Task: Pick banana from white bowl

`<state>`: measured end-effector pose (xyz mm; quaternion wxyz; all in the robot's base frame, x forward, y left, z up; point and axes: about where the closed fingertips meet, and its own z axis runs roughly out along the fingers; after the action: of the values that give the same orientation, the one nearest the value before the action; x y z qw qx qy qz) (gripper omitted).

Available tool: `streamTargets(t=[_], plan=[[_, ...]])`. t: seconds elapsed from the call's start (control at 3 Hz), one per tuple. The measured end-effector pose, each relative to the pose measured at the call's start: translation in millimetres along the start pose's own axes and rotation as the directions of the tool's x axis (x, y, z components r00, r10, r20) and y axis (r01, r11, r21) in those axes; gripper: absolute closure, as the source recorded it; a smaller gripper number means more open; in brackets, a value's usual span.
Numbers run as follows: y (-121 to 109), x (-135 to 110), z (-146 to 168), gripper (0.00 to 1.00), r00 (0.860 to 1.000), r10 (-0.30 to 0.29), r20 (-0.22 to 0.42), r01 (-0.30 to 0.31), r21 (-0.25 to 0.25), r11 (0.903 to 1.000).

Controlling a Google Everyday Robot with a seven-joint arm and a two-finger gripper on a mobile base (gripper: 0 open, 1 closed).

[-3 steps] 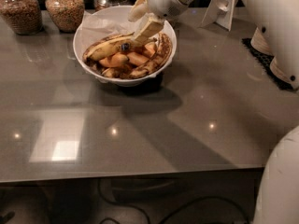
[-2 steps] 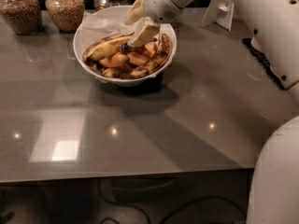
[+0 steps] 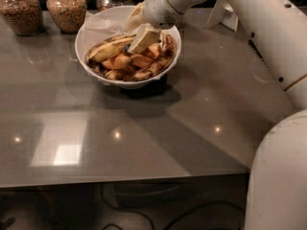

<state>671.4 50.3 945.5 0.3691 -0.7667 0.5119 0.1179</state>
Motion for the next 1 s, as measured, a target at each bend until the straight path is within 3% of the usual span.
streamTargets(t=[0.67,1.0], plan=[[1,2,21,0.47,1.0,-0.001,0.014,0.002,-0.05,0.9987],[3,3,28,0.66,1.0,-0.002,0.018,0.003,-0.076,0.9971]])
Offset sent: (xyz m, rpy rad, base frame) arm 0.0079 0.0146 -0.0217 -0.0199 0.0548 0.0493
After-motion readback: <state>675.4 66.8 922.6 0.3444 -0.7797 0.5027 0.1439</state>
